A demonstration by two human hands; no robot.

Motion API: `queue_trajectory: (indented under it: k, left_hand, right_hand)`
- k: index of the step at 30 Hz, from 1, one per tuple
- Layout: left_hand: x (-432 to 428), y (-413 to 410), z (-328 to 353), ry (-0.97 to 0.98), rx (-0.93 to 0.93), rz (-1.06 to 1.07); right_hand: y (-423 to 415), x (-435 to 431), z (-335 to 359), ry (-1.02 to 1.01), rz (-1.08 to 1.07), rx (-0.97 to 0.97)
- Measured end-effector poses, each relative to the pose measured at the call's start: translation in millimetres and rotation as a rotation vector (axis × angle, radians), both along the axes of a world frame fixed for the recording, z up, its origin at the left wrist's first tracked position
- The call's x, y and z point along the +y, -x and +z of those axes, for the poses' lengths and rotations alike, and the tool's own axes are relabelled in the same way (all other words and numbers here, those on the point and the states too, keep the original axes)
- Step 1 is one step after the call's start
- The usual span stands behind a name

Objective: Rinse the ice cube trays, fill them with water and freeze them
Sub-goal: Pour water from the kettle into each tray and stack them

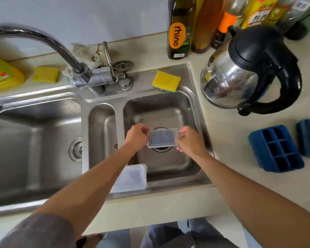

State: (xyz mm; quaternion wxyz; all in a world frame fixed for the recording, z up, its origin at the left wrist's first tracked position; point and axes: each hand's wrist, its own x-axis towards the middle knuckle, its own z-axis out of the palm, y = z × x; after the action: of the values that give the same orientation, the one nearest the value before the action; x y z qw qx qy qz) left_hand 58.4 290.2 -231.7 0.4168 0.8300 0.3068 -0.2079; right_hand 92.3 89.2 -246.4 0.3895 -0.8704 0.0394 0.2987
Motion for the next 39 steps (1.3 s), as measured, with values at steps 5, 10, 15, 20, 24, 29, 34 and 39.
queue_trajectory:
  k: [5, 10, 15, 20, 24, 29, 34, 39]
  left_hand:
    - [3.4, -14.1, -40.3, -0.012, 0.091, 0.006]
    - [7.2, -18.4, -72.0, 0.010, 0.132, 0.093]
    - [1.8, -24.0, -87.9, -0.046, 0.142, 0.078]
    - [0.5, -23.3, -93.9, -0.055, 0.169, 0.111]
    - [2.5, -22.8, -92.3, -0.065, 0.208, 0.085]
    - [3.9, -25.4, -91.7, -0.035, 0.239, 0.099]
    - [0.9, -21.7, -93.5, -0.011, 0.236, 0.085]
    - [3.2, -20.8, -95.6, 0.057, 0.252, 0.137]
  right_hand:
    - [-12.3, 17.5, -35.8, 0.076, 0.001, 0.027]
    - [-16.0, 24.6, -68.3, 0.149, 0.005, 0.042]
    - [-12.8, 23.8, -84.8, 0.166, -0.042, 0.063]
    - [-13.4, 24.3, -90.1, 0.143, -0.056, 0.062]
    - [-13.9, 25.9, -92.2, 0.147, -0.040, 0.086]
    - [-18.0, 28.2, -91.5, 0.171, -0.011, 0.122]
    - [-23.8, 26.5, -88.3, 0.138, -0.070, 0.245]
    - [-19.1, 27.4, -88.6, 0.141, -0.095, 0.236]
